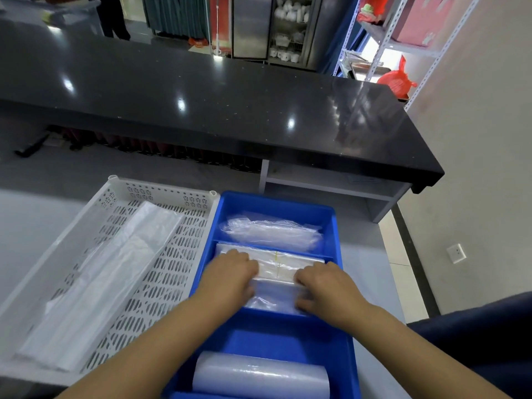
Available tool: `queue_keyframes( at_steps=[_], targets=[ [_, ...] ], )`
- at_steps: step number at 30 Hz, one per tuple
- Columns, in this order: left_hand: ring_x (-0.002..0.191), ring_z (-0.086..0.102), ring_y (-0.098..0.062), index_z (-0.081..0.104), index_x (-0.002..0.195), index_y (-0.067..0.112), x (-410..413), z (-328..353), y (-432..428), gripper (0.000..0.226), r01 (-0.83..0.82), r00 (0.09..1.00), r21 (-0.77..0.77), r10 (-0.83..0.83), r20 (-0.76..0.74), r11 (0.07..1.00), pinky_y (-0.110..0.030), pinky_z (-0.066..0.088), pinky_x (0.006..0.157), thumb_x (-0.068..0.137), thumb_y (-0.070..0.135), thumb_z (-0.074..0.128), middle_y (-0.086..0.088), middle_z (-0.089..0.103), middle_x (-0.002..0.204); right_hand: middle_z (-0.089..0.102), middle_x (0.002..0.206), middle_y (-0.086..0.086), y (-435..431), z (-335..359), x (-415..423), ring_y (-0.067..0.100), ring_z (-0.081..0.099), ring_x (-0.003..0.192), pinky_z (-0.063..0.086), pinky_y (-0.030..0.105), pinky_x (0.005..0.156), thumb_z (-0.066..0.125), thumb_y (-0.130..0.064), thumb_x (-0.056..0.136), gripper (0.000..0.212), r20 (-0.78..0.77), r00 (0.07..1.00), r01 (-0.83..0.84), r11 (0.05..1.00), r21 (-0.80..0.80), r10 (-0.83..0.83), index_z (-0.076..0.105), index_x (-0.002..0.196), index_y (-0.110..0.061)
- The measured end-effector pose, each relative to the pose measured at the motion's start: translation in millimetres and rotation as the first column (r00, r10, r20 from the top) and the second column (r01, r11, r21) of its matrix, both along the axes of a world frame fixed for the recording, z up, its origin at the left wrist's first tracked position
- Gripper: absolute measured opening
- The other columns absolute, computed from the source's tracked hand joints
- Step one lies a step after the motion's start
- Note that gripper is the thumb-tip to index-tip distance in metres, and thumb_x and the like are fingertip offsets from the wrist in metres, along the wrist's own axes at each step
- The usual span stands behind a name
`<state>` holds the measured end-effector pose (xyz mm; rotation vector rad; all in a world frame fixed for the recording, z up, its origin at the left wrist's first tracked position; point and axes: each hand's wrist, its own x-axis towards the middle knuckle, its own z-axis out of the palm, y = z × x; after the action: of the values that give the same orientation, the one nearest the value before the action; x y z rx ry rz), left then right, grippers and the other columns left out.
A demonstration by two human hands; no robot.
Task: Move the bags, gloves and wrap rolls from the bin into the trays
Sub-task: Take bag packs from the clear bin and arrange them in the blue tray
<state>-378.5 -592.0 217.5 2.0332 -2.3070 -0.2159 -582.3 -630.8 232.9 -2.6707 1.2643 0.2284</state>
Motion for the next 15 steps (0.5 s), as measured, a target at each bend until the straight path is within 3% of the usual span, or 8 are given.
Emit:
queue_keyframes(
  at_steps=[4,8,12,15],
  targets=[
    [0.099,0.048,-0.02,0.057,0.097,0.019,25.8,5.1,-1.7,0.021,0.077,0.987,0.06,-0.085,0.134,0.995,-0.031,0.037,0.084,0.077,0.025,0.057,0.001,0.06,0.105,0.067,0.086,0.004,0.0,-2.8,-3.7,0.019,0.04,0.071,0.033,0.029,0.072,0.059,-0.038,0.077,0.018,-0.063,0.997,0.04,0.999,-0.01,-0.041,0.055,0.076,-0.02],
    [0.102,0.048,-0.022,0.055,0.099,0.016,24.1,10.3,0.1,0.022,0.144,0.956,0.106,-0.166,0.242,0.984,-0.031,0.034,0.083,0.077,0.018,0.056,-0.002,0.06,0.108,0.067,0.092,0.003,2.3,-2.5,-1.8,0.022,0.049,0.08,0.036,0.032,0.078,0.058,-0.039,0.079,0.021,-0.125,0.991,0.034,0.999,-0.041,-0.039,0.058,0.085,-0.019],
    [0.106,0.044,-0.017,0.051,0.114,0.023,22.6,16.3,-2.9,0.05,0.151,0.988,0.009,-0.151,0.039,0.989,-0.029,0.035,0.091,0.072,0.047,0.065,0.005,0.052,0.114,0.056,0.107,-0.001,2.2,2.5,-5.2,0.022,0.047,0.097,0.035,0.033,0.084,0.063,-0.05,0.072,0.044,-0.089,0.992,0.082,0.988,-0.129,-0.094,0.051,0.103,-0.021],
    [0.114,0.042,-0.02,0.042,0.128,0.022,19.0,14.7,-3.2,0.067,0.159,0.986,0.003,-0.159,0.044,0.987,-0.034,0.035,0.098,0.073,0.055,0.061,0.002,0.046,0.126,0.052,0.114,0.001,2.2,4.6,-8.0,0.024,0.046,0.102,0.033,0.035,0.09,0.055,-0.058,0.077,0.053,-0.102,0.983,0.13,0.968,-0.214,-0.155,0.047,0.113,-0.02]
  ],
)
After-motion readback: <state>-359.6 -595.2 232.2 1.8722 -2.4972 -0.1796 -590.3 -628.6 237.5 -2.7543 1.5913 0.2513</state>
